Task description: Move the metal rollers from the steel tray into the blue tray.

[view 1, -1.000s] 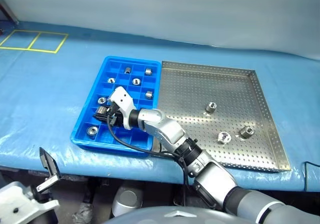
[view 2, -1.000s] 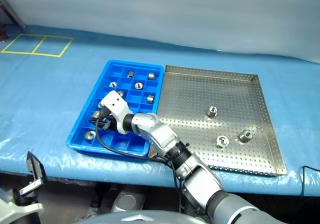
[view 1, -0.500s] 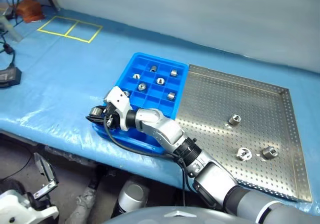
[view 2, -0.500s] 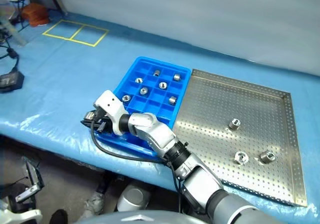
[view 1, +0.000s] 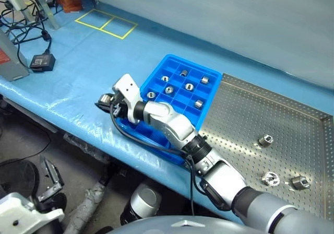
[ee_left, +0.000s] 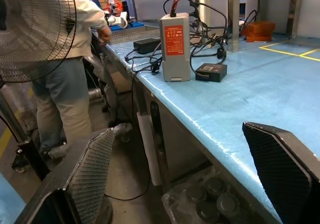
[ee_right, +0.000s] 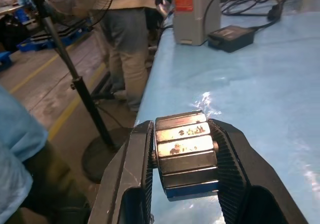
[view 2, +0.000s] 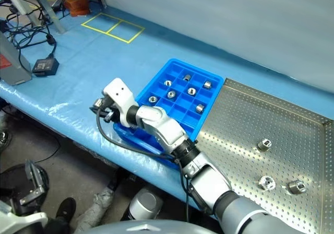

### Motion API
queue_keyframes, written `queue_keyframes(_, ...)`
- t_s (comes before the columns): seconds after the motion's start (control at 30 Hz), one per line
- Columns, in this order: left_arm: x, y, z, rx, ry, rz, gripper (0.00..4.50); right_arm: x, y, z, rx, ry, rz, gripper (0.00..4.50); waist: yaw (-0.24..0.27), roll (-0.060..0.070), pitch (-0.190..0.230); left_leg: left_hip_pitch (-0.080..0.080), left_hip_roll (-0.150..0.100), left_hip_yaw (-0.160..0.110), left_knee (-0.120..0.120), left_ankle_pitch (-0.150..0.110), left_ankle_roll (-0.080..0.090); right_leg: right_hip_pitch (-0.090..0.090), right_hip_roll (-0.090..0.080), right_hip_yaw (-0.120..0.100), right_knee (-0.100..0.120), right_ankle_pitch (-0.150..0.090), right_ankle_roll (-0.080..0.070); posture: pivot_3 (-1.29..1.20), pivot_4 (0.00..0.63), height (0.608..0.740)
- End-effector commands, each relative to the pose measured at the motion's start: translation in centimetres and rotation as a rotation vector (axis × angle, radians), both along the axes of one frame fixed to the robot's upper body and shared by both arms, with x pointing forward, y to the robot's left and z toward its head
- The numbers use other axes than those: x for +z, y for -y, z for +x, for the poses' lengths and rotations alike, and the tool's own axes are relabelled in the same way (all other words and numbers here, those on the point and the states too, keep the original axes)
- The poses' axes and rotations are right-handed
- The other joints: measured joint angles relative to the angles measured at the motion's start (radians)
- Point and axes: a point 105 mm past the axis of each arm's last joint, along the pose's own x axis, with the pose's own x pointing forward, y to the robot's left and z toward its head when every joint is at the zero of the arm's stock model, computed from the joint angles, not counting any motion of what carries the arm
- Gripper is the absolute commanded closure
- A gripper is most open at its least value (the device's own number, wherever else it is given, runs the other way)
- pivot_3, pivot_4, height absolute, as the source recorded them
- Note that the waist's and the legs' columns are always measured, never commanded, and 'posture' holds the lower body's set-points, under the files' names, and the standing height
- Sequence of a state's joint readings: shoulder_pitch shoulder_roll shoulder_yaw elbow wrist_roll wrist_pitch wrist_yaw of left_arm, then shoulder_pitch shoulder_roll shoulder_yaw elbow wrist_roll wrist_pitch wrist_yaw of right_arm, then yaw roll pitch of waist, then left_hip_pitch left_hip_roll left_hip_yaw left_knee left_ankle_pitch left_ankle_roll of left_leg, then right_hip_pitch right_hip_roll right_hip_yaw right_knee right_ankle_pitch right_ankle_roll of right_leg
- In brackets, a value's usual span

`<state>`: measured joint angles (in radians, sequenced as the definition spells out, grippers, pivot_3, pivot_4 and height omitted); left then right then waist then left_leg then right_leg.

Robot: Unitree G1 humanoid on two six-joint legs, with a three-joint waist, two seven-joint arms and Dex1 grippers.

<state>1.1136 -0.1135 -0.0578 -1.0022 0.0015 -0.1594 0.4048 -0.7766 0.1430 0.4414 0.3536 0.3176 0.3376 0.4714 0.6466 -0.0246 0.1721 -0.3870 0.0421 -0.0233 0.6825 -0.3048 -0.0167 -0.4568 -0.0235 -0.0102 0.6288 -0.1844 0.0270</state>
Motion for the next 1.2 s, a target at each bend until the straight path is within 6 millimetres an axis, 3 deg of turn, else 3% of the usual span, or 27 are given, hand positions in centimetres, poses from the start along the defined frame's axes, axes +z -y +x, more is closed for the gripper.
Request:
queue_keyframes(0.03, 1.2, -0.1, 0.2, 0.012, 0.046, 0.015, 0.02, 4.1, -1.9, -1.1, 0.044, 0.033, 0.111, 3.21, -0.001, -0.001, -0.001, 0.000, 0.000, 0.000, 0.000, 0.000, 0.000, 0.000, 0.000, 0.000, 0.000, 0.000, 0.000, 0.60, 0.150, 0.740)
queue_keyframes(0.37, 0.9, -0.2, 1.2, -0.030, 0.041, 0.002, 0.02, 2.3, 3.5, 1.9, -0.120, 0.038, 0.018, 3.21, -0.018, 0.000, -0.001, -0.007, 0.002, 0.000, 0.001, 0.000, -0.002, -0.002, 0.001, -0.002, 0.001, 0.000, 0.000, 0.53, 0.150, 0.740)
queue_keyframes(0.67, 0.7, -0.2, 1.8, -0.059, 0.031, -0.004, 0.02, 1.8, 7.0, 2.3, -0.205, 0.059, -0.046, 3.21, -0.062, 0.001, -0.002, -0.007, 0.002, 0.000, 0.002, 0.000, -0.002, -0.001, 0.001, -0.002, 0.004, 0.000, 0.000, 0.49, 0.150, 0.740)
queue_keyframes(1.2, 0.7, -0.2, 2.8, -0.101, 0.032, -0.003, 0.02, -4.7, 8.1, 0.5, -0.171, -0.067, -0.218, 3.21, -0.156, 0.006, -0.008, -0.002, 0.002, 0.000, 0.006, 0.001, -0.003, 0.000, 0.001, -0.001, 0.013, -0.003, -0.005, 0.44, 0.150, 0.740)
